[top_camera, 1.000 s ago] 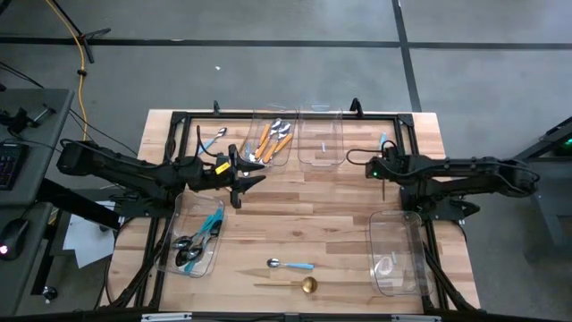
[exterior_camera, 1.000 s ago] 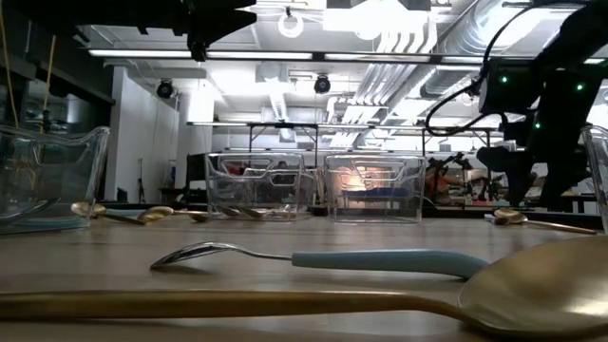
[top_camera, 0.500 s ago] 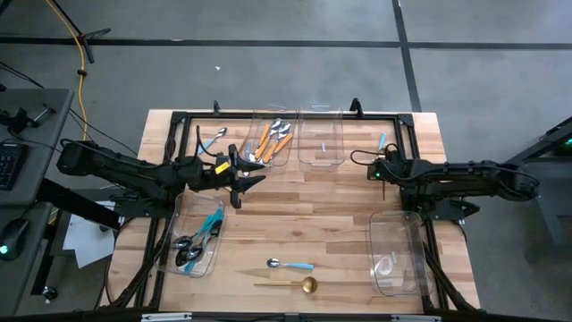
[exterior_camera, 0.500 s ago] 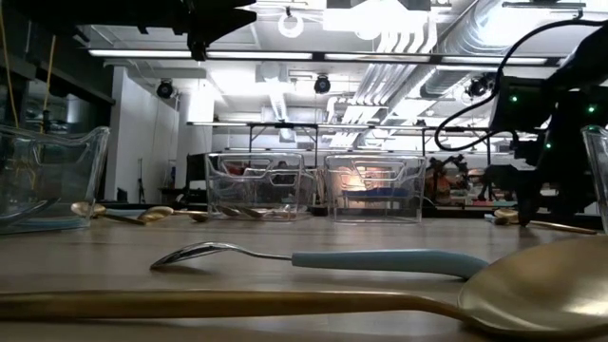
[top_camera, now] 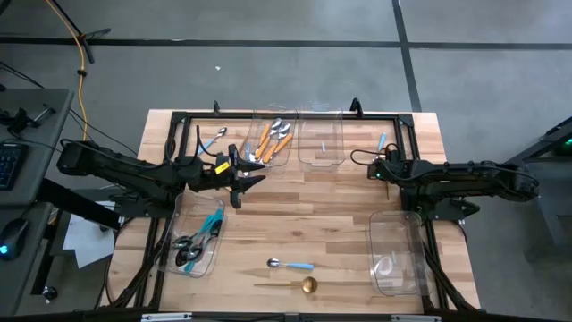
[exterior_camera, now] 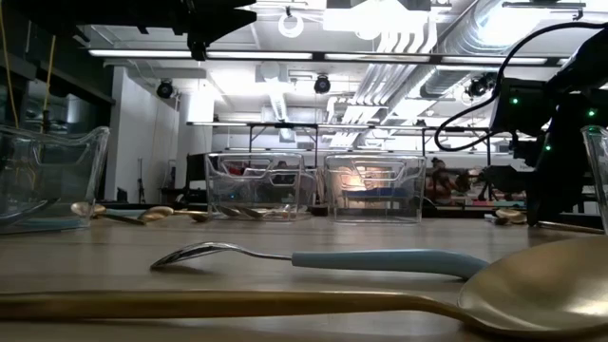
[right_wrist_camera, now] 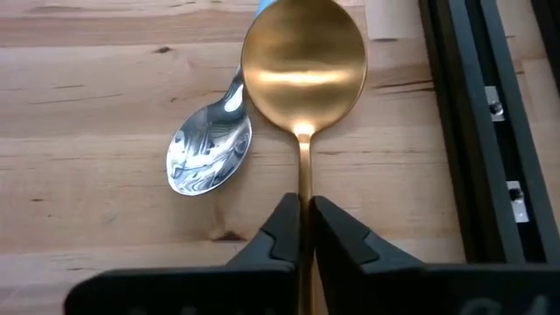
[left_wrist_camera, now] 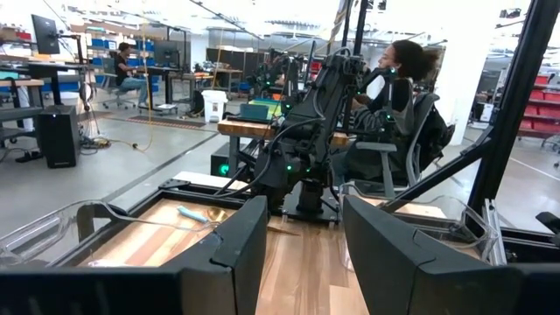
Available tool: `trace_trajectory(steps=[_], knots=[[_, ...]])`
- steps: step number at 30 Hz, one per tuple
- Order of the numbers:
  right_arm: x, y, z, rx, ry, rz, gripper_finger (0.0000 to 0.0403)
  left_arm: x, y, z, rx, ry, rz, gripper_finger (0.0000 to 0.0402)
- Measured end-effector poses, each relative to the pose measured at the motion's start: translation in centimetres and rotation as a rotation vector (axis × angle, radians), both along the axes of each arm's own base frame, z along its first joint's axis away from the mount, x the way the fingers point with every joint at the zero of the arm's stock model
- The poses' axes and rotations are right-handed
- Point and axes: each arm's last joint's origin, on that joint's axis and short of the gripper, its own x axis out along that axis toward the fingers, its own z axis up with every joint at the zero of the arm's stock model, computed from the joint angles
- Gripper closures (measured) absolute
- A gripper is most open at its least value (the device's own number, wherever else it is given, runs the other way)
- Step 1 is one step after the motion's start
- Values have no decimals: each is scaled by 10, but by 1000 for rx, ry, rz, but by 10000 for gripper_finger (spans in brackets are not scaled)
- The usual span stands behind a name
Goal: Sort silverware by color (type)
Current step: Put the gold spoon into the top right transparent bin
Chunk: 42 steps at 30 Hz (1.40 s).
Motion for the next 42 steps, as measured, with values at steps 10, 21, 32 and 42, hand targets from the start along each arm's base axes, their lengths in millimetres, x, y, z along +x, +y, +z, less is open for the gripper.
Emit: trace_trajectory(steps=[10,21,32,42], knots=[[0,1,0,-4,17,23,398,0,0,0,-1,0,-1,261],[20,4,35,-82,48,121,401,0,0,0,-1,1,-1,261],[59,17,92,-319,-58,316,402,0,0,0,-5,1,-1,261],[101,46,121,-571,-385,729,402,0,0,-2,-26,11,-4,261]])
